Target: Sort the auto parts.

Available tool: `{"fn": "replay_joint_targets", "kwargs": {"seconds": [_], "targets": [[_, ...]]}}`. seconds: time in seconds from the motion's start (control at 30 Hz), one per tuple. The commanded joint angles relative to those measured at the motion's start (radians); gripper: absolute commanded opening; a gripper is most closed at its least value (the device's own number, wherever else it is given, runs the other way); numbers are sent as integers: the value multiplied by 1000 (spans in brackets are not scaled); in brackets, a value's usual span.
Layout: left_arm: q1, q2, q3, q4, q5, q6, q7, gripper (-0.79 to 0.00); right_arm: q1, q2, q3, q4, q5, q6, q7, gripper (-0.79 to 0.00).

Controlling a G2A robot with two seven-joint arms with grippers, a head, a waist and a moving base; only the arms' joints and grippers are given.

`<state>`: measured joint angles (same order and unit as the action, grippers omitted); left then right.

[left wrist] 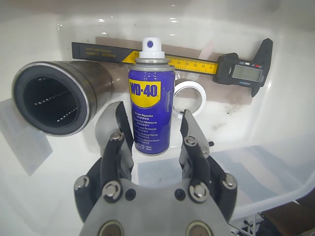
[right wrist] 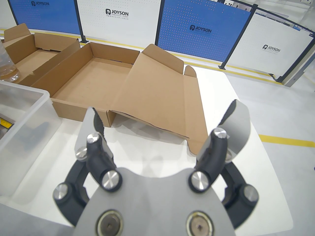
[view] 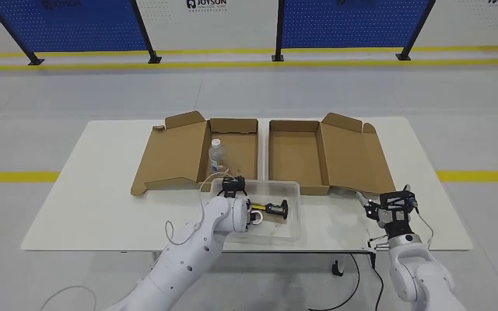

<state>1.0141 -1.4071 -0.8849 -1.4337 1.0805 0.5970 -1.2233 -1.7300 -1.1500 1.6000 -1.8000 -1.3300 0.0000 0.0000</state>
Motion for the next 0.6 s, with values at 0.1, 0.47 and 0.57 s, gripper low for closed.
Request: {"fn": "replay_joint_targets", "kwargs": {"seconds": [0.1, 0.47, 0.57], "targets": [[-5, -15, -8, 17, 20, -11, -11, -351, 0, 0, 0, 0, 0, 0, 0, 0], [13, -42, -44, 31, 78, -39, -39, -413, 0, 0, 0, 0, 0, 0, 0, 0], [17, -51, -53, 34, 98, -50, -50, -422, 0, 0, 0, 0, 0, 0, 0, 0]]}}
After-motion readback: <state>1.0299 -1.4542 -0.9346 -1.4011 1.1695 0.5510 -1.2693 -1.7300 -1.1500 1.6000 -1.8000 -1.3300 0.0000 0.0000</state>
